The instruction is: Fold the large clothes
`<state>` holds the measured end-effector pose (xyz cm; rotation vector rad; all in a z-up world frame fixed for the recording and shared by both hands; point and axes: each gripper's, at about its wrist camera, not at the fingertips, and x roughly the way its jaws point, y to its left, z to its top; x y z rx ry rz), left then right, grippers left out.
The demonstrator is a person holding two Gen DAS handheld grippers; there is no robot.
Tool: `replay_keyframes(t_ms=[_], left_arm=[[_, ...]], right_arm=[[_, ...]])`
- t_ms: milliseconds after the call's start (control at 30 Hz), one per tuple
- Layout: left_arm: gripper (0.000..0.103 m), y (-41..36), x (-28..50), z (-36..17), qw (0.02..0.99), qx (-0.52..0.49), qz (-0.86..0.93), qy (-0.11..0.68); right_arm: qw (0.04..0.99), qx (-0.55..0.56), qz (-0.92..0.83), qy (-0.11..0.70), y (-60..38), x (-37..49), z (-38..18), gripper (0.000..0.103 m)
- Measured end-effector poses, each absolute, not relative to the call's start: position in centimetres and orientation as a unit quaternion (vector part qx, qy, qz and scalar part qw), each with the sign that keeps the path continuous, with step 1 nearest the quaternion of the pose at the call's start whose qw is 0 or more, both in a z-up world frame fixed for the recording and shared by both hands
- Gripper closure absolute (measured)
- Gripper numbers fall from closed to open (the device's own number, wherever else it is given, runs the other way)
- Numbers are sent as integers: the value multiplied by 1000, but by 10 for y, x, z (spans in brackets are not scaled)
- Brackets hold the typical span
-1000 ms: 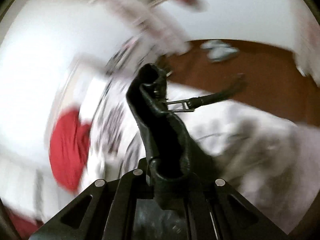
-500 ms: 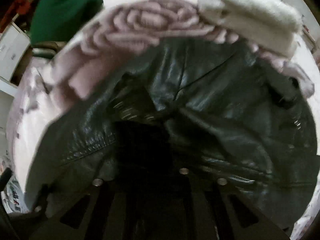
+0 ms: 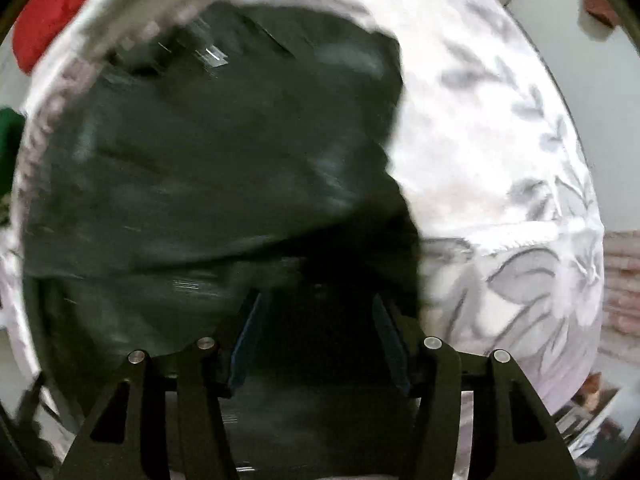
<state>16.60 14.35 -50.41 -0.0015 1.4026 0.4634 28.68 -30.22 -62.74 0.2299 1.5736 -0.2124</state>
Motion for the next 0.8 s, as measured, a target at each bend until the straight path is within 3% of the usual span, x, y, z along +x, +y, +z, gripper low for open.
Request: replay_keyframes(t_ms=[67,133,267,400,467,600,700,800], left_arm=[[0,146,153,-508,723,-11,231,651],[0,150,140,-511,710,-29,251,657],[0,169,122,-517,686,-89,292,660],[0,196,107,-529,668,-187,312,649],[0,211,100,-536,662,-250,307,637],[2,246,77,-562,632,-470,255,560],[12,273,60,-584,599,-602,251,464],[34,293,50,-593,576,-653,286,399]], right_arm=[[716,102,-86,686,-315,293,-634,47],[735,76,-121,663,-328,299,-632,65],[729,101,-126,665,-358,300,-642,65],[708,84,-82,696,-341,293,-648,57],[699,102,-63,706,-336,277,-644,54],[704,125,-62,697,-322,255,-628,49],[710,153,-73,684,-300,244,-618,49],[720,167,-89,668,-285,242,-607,49]])
